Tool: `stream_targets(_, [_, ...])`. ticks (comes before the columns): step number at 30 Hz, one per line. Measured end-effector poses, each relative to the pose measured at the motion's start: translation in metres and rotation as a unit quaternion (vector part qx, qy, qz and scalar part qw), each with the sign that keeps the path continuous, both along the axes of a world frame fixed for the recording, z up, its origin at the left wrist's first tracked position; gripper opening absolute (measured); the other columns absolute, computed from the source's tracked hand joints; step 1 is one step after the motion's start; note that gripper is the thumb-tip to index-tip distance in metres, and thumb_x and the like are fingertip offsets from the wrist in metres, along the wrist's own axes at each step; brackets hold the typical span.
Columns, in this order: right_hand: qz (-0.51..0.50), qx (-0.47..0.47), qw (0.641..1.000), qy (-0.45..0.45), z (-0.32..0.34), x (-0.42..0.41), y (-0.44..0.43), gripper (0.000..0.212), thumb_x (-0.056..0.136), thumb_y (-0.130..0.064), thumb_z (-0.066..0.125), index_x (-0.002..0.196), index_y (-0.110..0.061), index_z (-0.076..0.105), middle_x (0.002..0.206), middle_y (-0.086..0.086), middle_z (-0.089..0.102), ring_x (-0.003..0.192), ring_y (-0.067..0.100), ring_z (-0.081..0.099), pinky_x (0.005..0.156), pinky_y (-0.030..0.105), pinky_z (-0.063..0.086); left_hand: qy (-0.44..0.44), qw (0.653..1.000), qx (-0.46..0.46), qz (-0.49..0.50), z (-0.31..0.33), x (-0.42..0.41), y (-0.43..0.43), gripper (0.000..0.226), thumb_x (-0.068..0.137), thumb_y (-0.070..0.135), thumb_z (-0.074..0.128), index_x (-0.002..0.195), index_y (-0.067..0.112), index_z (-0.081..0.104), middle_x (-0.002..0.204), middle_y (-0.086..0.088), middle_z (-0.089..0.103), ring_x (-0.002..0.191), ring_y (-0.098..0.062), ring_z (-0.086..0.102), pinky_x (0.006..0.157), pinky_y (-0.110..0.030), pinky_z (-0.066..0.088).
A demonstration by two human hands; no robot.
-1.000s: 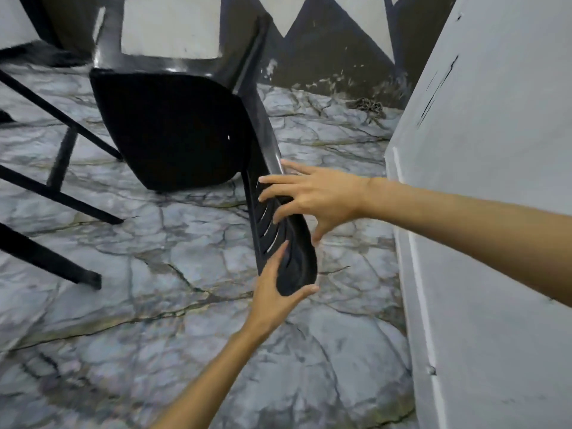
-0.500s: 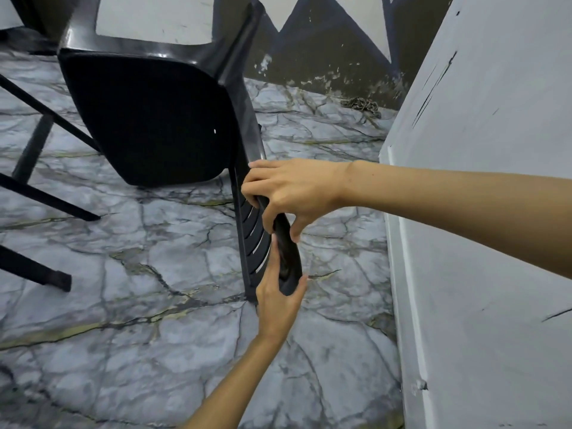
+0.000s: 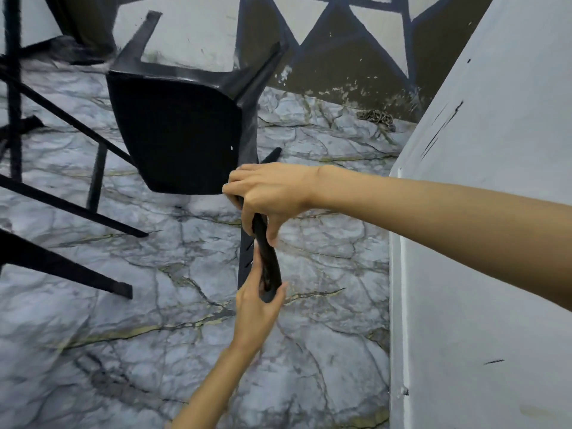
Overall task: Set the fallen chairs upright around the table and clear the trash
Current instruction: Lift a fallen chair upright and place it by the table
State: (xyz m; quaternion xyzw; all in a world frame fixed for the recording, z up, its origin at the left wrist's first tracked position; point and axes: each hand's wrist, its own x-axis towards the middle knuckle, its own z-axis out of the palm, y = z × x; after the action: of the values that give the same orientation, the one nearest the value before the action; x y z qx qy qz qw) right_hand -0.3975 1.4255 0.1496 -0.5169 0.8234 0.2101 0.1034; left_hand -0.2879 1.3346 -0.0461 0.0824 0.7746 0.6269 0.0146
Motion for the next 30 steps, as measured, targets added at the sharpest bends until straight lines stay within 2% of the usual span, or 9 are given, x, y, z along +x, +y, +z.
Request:
stream_targets(7, [-0.089,-0.065,0.988,-0.107,0.163,-0.047,-0.035,0.042,0.069,-0.047,0.076,0.106,-0.03,0.07,0.102,-0.008,0.037,0.099,0.007,0.03,0.06,0.009,0.032,-0.026,0.999,-0.039,-0.021,0.176,-0.029,-0.056,0.085,0.087,0.01,0.06,0.136,0.035,-0.006,0.111,0.035,0.045,0.089,0.035,0.045,0.073,0.005,0.038])
stream_targets(11, [-0.124,-0.085,0.98,-0.134,0.244,-0.076,-0.036,0.04,0.069,-0.044,0.077,0.105,-0.03,0.071,0.109,-0.004,0.043,0.096,0.004,0.03,0.065,0.007,0.033,-0.038,0.996,-0.069,-0.039,0.262,-0.054,-0.07,0.083,0.088,0.008,0.059,0.139,0.027,-0.003,0.085,0.053,0.053,0.08,0.032,0.049,0.07,0.004,0.04])
stream_targets(13, [-0.14,-0.094,0.976,-0.14,0.278,-0.092,-0.031,0.04,0.069,-0.044,0.077,0.105,-0.031,0.071,0.109,-0.005,0.044,0.094,0.002,0.032,0.067,0.009,0.035,-0.049,0.995,-0.067,-0.05,0.299,-0.07,-0.071,0.08,0.088,0.007,0.059,0.142,0.03,0.005,0.1,0.048,0.049,0.083,0.033,0.048,0.074,0.004,0.04])
stream_targets(15, [-0.158,-0.097,0.972,-0.145,0.305,-0.108,-0.019,0.04,0.069,-0.044,0.077,0.107,-0.03,0.071,0.108,-0.007,0.042,0.087,-0.001,0.032,0.065,0.001,0.032,-0.051,0.994,-0.075,-0.067,0.334,-0.087,-0.065,0.078,0.089,0.009,0.058,0.144,0.033,0.009,0.111,0.037,0.046,0.09,0.033,0.045,0.078,0.005,0.038])
stream_targets(17, [-0.185,-0.102,0.965,-0.157,0.324,-0.126,-0.005,0.04,0.069,-0.041,0.078,0.107,-0.028,0.071,0.108,-0.007,0.04,0.081,-0.002,0.036,0.065,-0.002,0.03,-0.05,0.991,-0.092,-0.082,0.361,-0.105,-0.052,0.078,0.089,0.011,0.058,0.147,0.033,0.011,0.118,0.031,0.046,0.103,0.021,0.046,0.08,0.007,0.035])
stream_targets(19, [-0.211,-0.105,0.957,-0.171,0.338,-0.146,0.008,0.038,0.07,-0.036,0.08,0.105,-0.027,0.071,0.111,-0.006,0.039,0.082,-0.005,0.038,0.07,0.004,0.031,-0.049,0.99,-0.1,-0.086,0.383,-0.124,-0.037,0.079,0.089,0.01,0.057,0.149,0.028,0.009,0.121,0.021,0.047,0.111,0.007,0.045,0.076,0.009,0.033])
stream_targets(22, [-0.233,-0.118,0.947,-0.185,0.353,-0.176,0.03,0.038,0.071,-0.033,0.08,0.107,-0.026,0.07,0.125,-0.004,0.038,0.096,0.002,0.037,0.086,0.018,0.032,-0.063,0.988,-0.106,-0.087,0.408,-0.151,-0.016,0.08,0.089,0.011,0.059,0.149,0.026,0.008,0.123,0.015,0.048,0.114,-0.001,0.046,0.075,0.008,0.034])
stream_targets(27, [-0.224,-0.169,0.937,-0.207,0.368,-0.224,0.067,0.04,0.068,-0.036,0.081,0.104,-0.024,0.069,0.132,0.0,0.037,0.108,0.012,0.04,0.092,0.023,0.035,-0.101,0.987,-0.099,-0.077,0.45,-0.195,0.01,0.08,0.087,0.009,0.061,0.147,0.026,0.011,0.123,0.025,0.038,0.112,0.001,0.044,0.074,0.004,0.04])
stream_targets(30, [-0.221,-0.2,0.927,-0.226,0.381,-0.258,0.088,0.039,0.069,-0.038,0.08,0.104,-0.026,0.07,0.135,-0.001,0.037,0.122,0.015,0.039,0.094,0.021,0.03,-0.126,0.984,-0.102,-0.078,0.481,-0.227,0.026,0.079,0.084,0.014,0.066,0.142,0.033,0.016,0.132,0.018,0.043,0.12,-0.009,0.051,0.092,-0.012,0.047])
